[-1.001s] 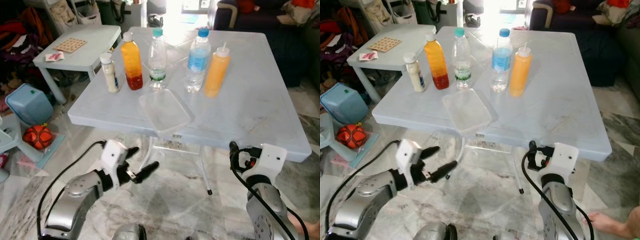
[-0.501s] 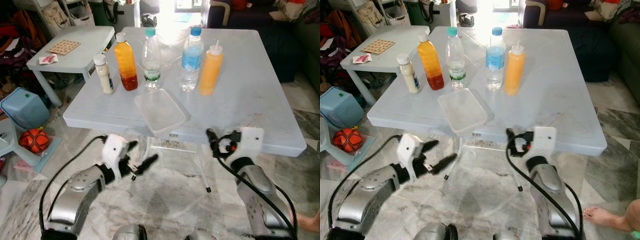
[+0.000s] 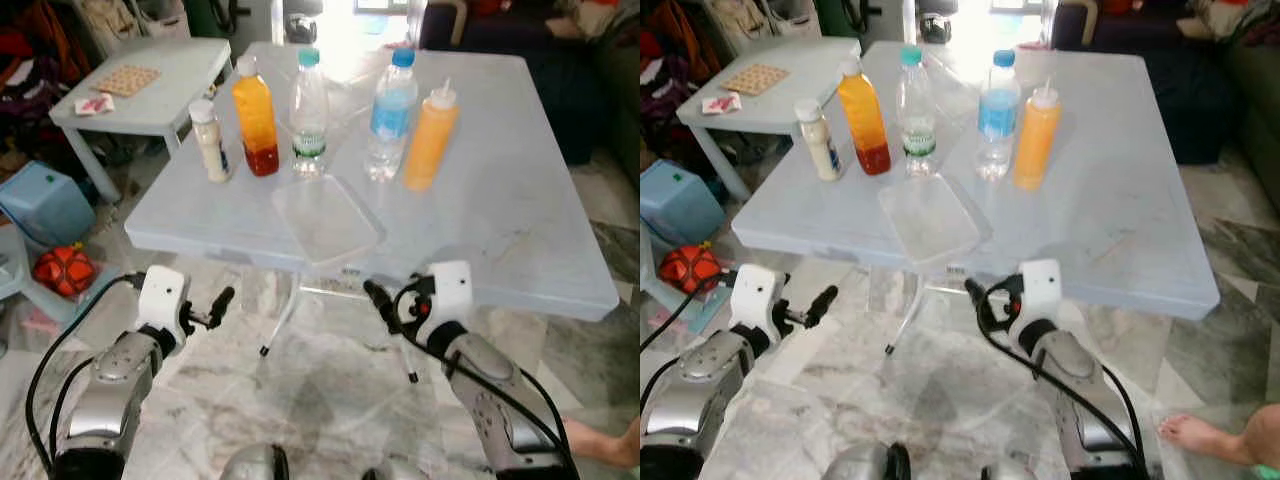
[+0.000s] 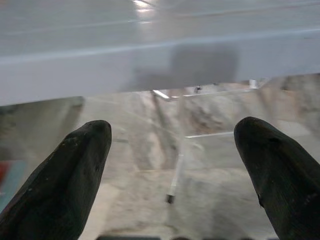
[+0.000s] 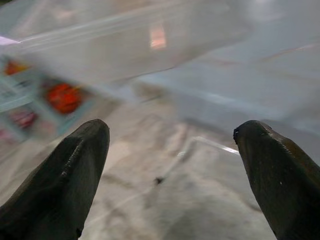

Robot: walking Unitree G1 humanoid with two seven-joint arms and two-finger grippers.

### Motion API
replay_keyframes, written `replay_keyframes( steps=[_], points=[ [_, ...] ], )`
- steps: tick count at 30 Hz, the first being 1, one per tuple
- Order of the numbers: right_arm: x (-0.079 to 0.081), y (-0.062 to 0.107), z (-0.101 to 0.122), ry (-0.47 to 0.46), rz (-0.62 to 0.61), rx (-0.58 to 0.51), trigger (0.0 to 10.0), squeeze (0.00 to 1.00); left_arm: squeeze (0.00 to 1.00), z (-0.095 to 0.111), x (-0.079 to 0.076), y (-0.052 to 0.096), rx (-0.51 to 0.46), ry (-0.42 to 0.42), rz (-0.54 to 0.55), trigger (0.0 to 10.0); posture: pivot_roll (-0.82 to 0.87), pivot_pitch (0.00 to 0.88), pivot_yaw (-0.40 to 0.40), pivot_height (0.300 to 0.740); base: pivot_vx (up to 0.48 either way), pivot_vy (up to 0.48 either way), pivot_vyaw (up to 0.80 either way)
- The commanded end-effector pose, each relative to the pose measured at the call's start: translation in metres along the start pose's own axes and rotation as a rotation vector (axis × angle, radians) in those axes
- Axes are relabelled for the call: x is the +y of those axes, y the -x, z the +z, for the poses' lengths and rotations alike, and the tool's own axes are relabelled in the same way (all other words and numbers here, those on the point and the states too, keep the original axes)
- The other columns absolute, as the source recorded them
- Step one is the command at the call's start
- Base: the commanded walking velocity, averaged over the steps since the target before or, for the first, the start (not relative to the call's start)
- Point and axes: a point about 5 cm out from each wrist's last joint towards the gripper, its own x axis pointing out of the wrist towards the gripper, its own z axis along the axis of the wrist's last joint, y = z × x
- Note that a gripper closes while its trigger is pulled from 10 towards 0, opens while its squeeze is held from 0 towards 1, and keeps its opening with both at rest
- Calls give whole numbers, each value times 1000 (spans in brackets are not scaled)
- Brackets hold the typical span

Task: Restocking fridge

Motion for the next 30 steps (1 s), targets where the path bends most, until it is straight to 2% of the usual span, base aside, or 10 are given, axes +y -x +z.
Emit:
replay_keyframes(
  steps=[1, 4, 7, 13, 24, 30],
  points=[
    [8, 0, 3, 3, 61, -1, 10000, 0, 0, 1, 9, 0, -4, -22, 49, 10000, 7, 55, 30, 740, 0, 0, 0],
    [20, 0, 3, 26, 187, 17, 10000, 0, 0, 2, 21, -1, -2, -36, 160, 10000, 5, 53, 27, 740, 0, 0, 0],
    [27, -2, 7, 91, 284, 19, 10000, 0, 0, 3, 25, -3, -12, -29, 196, 10000, 3, 52, 24, 740, 0, 0, 0],
    [31, -13, 22, 119, 411, -2, 10000, 0, 0, 6, 22, -6, -35, -42, 213, 10000, 7, 50, 14, 740, 0, 0, 0],
    [19, -33, 38, 148, 455, -26, 10000, 0, 0, 6, 25, -6, -53, -44, 254, 10000, 17, 56, 5, 740, 0, 0, 0],
    [22, -46, 41, 168, 469, -42, 10000, 0, 0, 4, 25, -4, -55, -52, 263, 10000, 23, 60, 5, 740, 0, 0, 0]
  ],
)
